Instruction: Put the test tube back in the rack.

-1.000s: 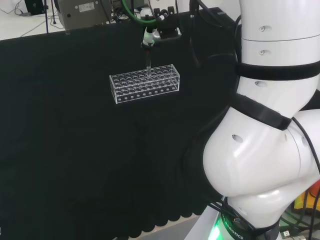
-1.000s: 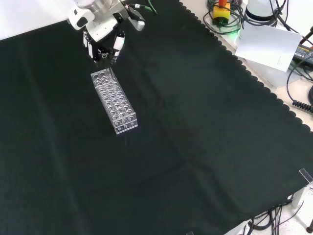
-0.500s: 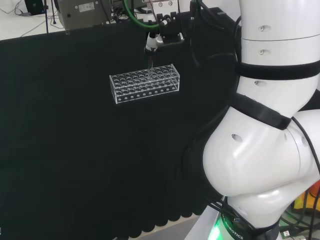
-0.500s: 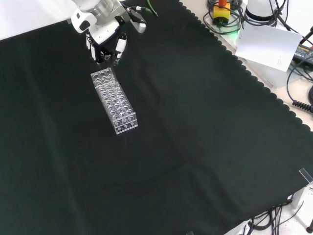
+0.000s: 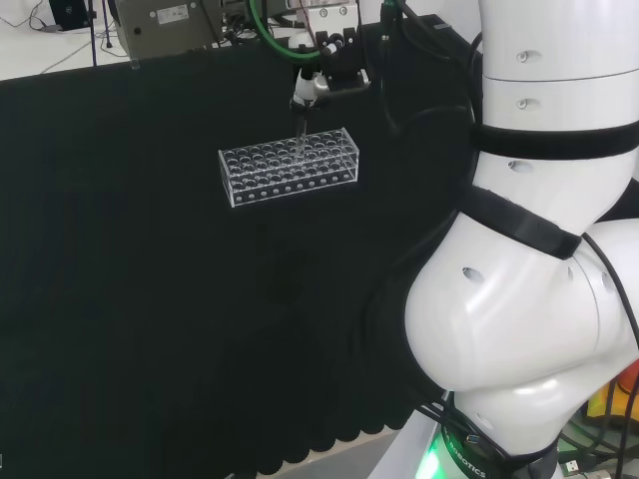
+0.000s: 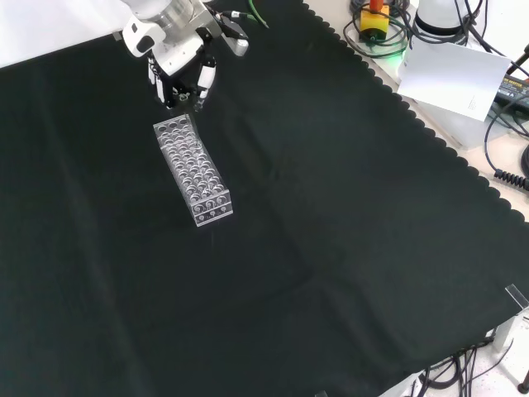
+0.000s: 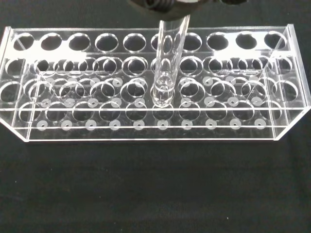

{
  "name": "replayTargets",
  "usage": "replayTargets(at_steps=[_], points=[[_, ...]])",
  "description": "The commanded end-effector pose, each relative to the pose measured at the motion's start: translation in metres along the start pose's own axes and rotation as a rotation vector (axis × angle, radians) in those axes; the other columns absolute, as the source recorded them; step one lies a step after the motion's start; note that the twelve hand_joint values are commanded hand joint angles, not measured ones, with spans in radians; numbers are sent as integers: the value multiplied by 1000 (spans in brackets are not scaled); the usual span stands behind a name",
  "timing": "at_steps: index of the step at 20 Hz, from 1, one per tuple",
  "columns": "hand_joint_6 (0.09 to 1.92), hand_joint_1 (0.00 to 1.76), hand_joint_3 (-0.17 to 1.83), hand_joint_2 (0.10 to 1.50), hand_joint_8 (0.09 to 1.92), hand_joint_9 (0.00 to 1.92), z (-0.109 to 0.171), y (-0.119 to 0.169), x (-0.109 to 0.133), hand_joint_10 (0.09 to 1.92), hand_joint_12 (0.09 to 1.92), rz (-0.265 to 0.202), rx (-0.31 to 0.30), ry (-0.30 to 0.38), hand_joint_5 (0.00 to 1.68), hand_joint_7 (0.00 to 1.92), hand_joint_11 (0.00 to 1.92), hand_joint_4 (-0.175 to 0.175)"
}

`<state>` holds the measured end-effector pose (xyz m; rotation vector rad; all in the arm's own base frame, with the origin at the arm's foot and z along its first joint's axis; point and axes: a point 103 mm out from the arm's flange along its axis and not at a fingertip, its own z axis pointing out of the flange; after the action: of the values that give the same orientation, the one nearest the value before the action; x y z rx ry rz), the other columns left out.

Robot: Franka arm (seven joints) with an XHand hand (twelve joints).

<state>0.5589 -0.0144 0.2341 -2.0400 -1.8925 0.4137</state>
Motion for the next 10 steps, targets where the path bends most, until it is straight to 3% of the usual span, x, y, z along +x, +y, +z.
replayTargets(at_steps=[1,10], points=[[656,1412,0,995,331,1251,1,1,2,614,1176,-5,9,-9,1135,1756,877,-175],[656,1412,0,995,330,1251,6,2,6,614,1175,-27,16,-12,1135,1756,877,-175]])
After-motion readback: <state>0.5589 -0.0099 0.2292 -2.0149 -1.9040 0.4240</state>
